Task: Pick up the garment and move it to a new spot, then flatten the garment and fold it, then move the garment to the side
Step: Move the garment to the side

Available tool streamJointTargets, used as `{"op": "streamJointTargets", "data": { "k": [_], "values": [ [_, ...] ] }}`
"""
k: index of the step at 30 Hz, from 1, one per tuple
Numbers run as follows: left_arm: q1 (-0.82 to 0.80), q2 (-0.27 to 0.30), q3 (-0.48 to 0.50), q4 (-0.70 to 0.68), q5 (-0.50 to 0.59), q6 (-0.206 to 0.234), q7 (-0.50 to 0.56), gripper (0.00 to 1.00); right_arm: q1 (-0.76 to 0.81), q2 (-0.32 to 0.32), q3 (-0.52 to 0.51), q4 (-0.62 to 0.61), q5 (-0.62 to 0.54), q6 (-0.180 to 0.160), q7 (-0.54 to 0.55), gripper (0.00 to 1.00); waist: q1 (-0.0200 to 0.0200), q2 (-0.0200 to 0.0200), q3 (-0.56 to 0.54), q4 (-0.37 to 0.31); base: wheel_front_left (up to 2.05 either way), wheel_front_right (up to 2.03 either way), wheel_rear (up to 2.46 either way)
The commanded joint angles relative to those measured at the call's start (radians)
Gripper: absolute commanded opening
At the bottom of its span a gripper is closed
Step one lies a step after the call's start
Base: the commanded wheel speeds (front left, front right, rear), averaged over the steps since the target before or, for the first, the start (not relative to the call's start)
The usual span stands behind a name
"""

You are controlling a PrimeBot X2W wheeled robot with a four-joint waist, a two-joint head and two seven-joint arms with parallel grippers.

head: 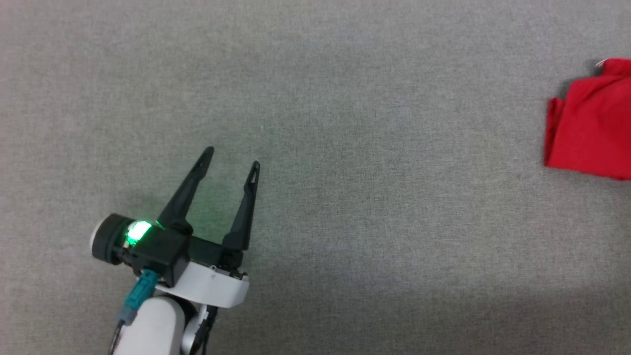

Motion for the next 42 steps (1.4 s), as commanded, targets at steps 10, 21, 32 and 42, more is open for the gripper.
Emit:
{"op": "streamJointTargets", "data": {
  "k": [10, 21, 32, 42],
  "values": [
    [-0.002, 0.025, -0.002, -0.039, 0.008, 0.007, 0.006, 1.0, -0.142, -0.03, 0.071, 0.212, -0.081, -0.002, -0.135, 0.0, 0.0, 0.0, 0.026, 0.001, 0.0, 0.0, 0.0],
    [0.004, 0.044, -0.005, -0.06, -0.001, 0.012, 0.023, 1.0, -0.223, -0.026, 0.139, 0.34, -0.095, -0.002, -0.233, 0.0, 0.0, 0.0, 0.031, -0.009, 0.0, 0.0, 0.0],
    [-0.006, 0.045, -0.011, -0.048, -0.011, 0.021, 0.023, 1.0, -0.27, -0.046, 0.238, 0.392, -0.056, -0.002, -0.35, 1.0, 0.0, 0.0, 0.021, -0.003, 0.0, 0.0, 0.0],
    [-0.004, 0.035, 0.004, 0.003, -0.032, 0.041, 0.008, 1.0, -0.236, 0.008, 0.404, 0.304, 0.03, -0.002, -0.443, 1.0, 0.0, 0.0, -0.048, 0.015, 0.0, 0.0, 0.0]
  ]
}}
